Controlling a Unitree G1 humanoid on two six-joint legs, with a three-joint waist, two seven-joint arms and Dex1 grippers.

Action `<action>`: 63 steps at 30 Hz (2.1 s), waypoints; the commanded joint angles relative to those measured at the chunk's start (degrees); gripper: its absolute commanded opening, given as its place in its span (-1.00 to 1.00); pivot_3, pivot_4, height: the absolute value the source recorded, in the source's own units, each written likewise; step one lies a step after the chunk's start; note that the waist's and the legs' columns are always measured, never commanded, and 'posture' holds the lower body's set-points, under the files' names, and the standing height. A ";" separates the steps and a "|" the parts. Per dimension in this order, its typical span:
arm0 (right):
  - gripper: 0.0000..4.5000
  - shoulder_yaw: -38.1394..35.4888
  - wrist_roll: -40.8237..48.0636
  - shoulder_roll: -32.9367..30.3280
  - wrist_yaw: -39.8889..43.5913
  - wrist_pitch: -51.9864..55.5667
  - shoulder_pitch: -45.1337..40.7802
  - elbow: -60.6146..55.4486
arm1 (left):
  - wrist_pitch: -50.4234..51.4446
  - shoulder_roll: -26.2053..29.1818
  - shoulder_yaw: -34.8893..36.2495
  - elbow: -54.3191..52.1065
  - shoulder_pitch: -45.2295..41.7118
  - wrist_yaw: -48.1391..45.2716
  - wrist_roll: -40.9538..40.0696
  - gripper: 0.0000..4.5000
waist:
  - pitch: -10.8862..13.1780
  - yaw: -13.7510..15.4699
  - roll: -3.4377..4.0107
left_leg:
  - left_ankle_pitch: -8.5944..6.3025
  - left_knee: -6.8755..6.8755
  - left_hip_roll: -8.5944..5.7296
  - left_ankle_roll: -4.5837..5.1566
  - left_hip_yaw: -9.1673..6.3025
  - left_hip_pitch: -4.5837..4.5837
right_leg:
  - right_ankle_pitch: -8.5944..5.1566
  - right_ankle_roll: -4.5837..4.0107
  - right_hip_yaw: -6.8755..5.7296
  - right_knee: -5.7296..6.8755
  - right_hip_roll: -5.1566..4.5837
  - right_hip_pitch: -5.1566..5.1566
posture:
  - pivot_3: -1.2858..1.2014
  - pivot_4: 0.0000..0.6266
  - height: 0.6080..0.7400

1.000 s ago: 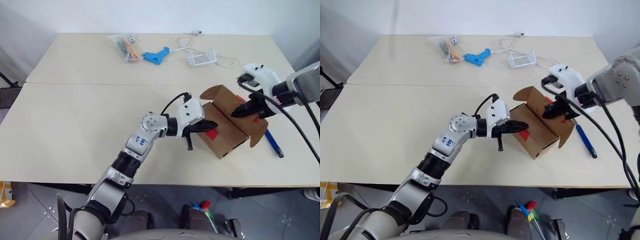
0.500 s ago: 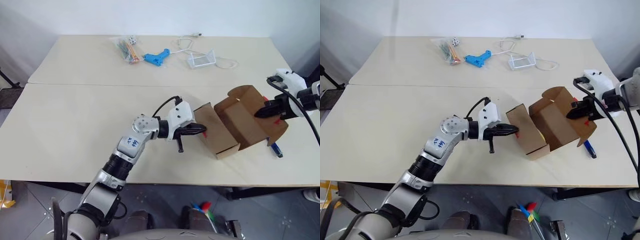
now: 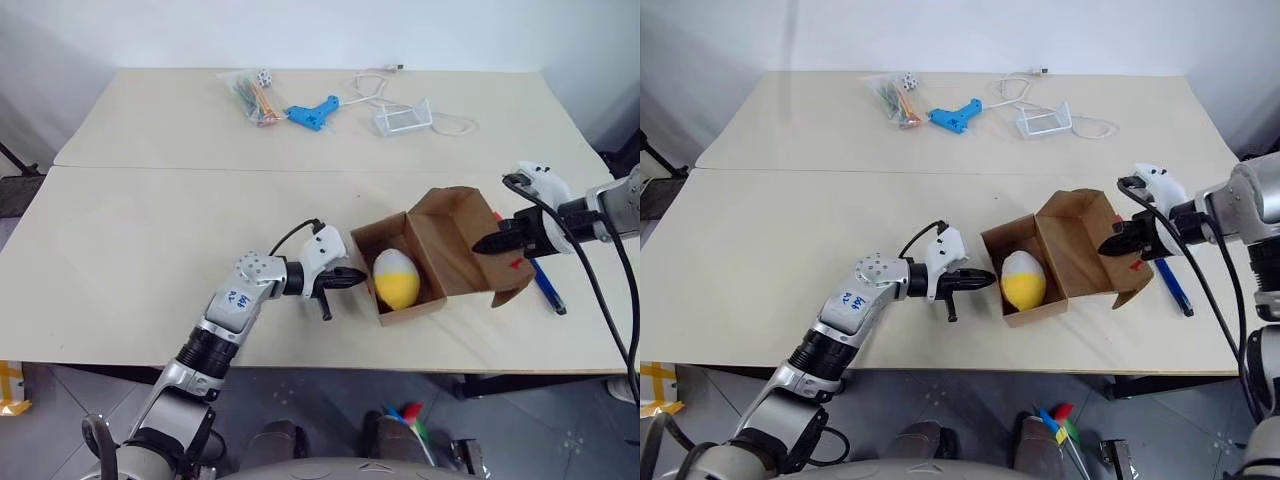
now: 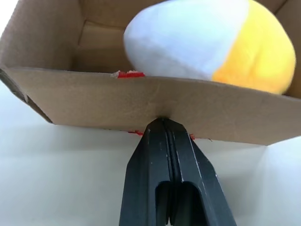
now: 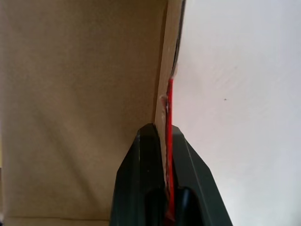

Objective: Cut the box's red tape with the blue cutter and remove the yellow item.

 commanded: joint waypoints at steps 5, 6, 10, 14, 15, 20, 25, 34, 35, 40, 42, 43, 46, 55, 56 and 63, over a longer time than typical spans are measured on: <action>-0.90 -14.19 1.93 2.44 -4.53 1.10 10.24 -8.52 | 5.52 5.92 2.71 -5.36 -0.49 0.87 0.29 -0.82 | 0.00 -0.15 0.00 | 0.00 -0.01 0.00 -0.01 0.01 0.03 | 0.00 0.00 -0.01 0.04 0.05 0.00 | 0.03 -0.52 1.00; -0.80 -15.43 1.50 2.66 -5.44 0.92 11.28 -9.11 | 5.64 6.78 3.31 -5.50 -0.56 0.85 0.03 -0.77 | 0.00 -0.14 0.00 | 0.00 -0.02 -0.01 -0.01 0.06 0.05 | 0.00 0.00 0.03 0.04 0.04 0.01 | 0.03 -0.52 1.00; -0.26 -22.48 4.05 2.24 -3.46 -3.90 17.59 -13.27 | 5.31 13.29 6.30 -5.53 -0.13 -3.73 -2.36 -0.25 | 0.00 -0.15 0.00 | 0.01 -0.02 0.00 -0.01 0.11 0.07 | 0.00 0.00 0.07 0.04 0.04 0.00 | 0.03 -0.52 1.00; 0.27 -30.71 4.58 1.02 0.41 -16.62 25.02 -17.25 | 1.88 20.14 10.06 -4.17 1.84 -7.67 -3.34 0.23 | 0.00 -0.17 -0.01 | 0.01 -0.09 -0.05 -0.02 0.10 0.10 | 0.00 0.01 0.04 0.01 0.05 0.01 | 0.03 -0.52 1.00; 0.42 -33.36 3.39 0.10 3.54 -24.19 28.17 -17.59 | -0.18 22.71 11.92 -3.65 3.71 -9.12 -3.82 0.37 | 0.00 -0.19 -0.01 | 0.01 -0.11 -0.05 -0.02 0.12 0.11 | 0.00 0.02 0.04 0.00 0.05 0.01 | 0.03 -0.52 1.00; 1.00 -40.87 1.94 -3.99 19.98 -47.70 39.63 -17.32 | -16.74 28.59 23.53 0.21 14.20 -11.71 -7.06 0.98 | 0.01 -0.37 0.00 | -0.01 -0.34 -0.08 -0.06 0.51 0.28 | -0.01 0.03 0.08 -0.06 0.11 0.02 | 0.03 -0.52 1.00; 1.00 -45.22 6.36 -0.39 22.66 -55.82 39.88 -19.53 | -13.54 34.75 31.42 -1.16 25.44 -20.03 -14.29 0.98 | 0.12 -0.63 -0.21 | -0.01 -0.33 0.13 -0.05 0.83 0.75 | -0.01 0.02 0.32 -0.05 0.07 0.34 | 0.03 -0.52 1.00; 1.00 -45.67 10.57 3.97 25.87 -62.13 54.05 -38.19 | 8.10 45.63 41.30 -14.31 40.91 -24.71 -26.06 0.98 | 0.20 -1.01 -0.27 | -0.13 -0.43 0.19 -0.13 0.63 1.03 | -0.05 -0.05 0.66 0.09 0.00 0.34 | 0.03 -0.52 1.00; 1.00 -46.20 10.81 4.10 25.14 -62.48 54.25 -38.76 | 11.02 47.34 40.68 -15.86 40.59 -25.16 -27.21 0.98 | 0.21 -0.92 -0.27 | -0.14 -0.42 0.17 -0.11 0.66 1.04 | -0.05 -0.05 0.70 0.08 -0.02 0.34 | 0.03 -0.52 1.00; 1.00 -53.88 10.86 0.91 24.79 -61.37 57.76 -38.82 | 14.61 48.36 26.23 -17.33 19.92 -22.16 -22.84 0.98 | 0.25 0.17 -0.17 | -0.22 -0.42 0.14 -0.27 0.70 1.10 | -0.07 -0.11 0.87 0.12 -0.02 0.29 | 0.03 -0.52 1.00; 1.00 -58.11 10.16 -0.37 24.85 -61.08 59.83 -38.14 | 18.80 44.92 15.56 -16.96 5.32 -20.15 -18.51 0.98 | 0.25 1.54 -0.20 | -0.11 -0.40 0.05 -0.09 0.64 1.07 | -0.07 -0.10 0.90 0.21 0.00 0.32 | 0.03 -0.52 1.00; 1.00 -60.14 10.17 -0.58 25.10 -60.56 61.52 -38.37 | 20.50 40.63 11.56 -15.94 -1.98 -19.28 -17.89 0.98 | 0.24 1.83 -0.25 | -0.07 -0.37 0.01 -0.02 0.72 1.00 | -0.06 -0.09 0.91 0.15 0.04 0.33 | 0.03 -0.52 1.00; 1.00 -64.33 10.38 0.00 25.45 -59.25 66.68 -39.95 | 24.22 26.06 3.26 -9.77 -19.23 -17.33 -17.28 0.98 | 0.13 2.46 -0.63 | -0.08 -0.32 -0.17 0.13 1.01 1.02 | 0.04 0.09 0.97 0.17 0.06 0.37 | 0.03 -0.52 1.00; 1.00 -65.70 13.42 3.24 19.17 -57.52 71.17 -46.51 | 19.80 9.57 -19.52 2.87 -37.24 -21.92 -4.44 0.98 | 0.21 -0.19 -0.76 | -0.22 -0.50 -0.10 0.17 1.18 1.05 | 0.04 0.11 0.84 -0.10 0.23 0.24 | 0.03 -0.52 1.00; 1.00 -65.59 13.90 3.80 18.34 -57.46 71.40 -47.35 | 18.29 8.16 -20.87 4.92 -38.04 -21.56 -2.80 0.98 | 0.20 -0.17 -0.76 | -0.21 -0.48 -0.08 0.15 1.20 1.04 | 0.02 0.08 0.86 -0.11 0.25 0.24 | 0.03 -0.52 1.00; 1.00 -65.58 16.63 5.95 13.62 -57.30 72.95 -51.90 | 9.78 0.26 -26.67 17.52 -40.28 -21.99 6.30 0.98 | 0.24 0.32 -0.81 | -0.19 -0.25 0.03 0.25 1.18 0.94 | 0.01 0.04 0.98 -0.15 0.04 0.26 | 0.03 -0.52 1.00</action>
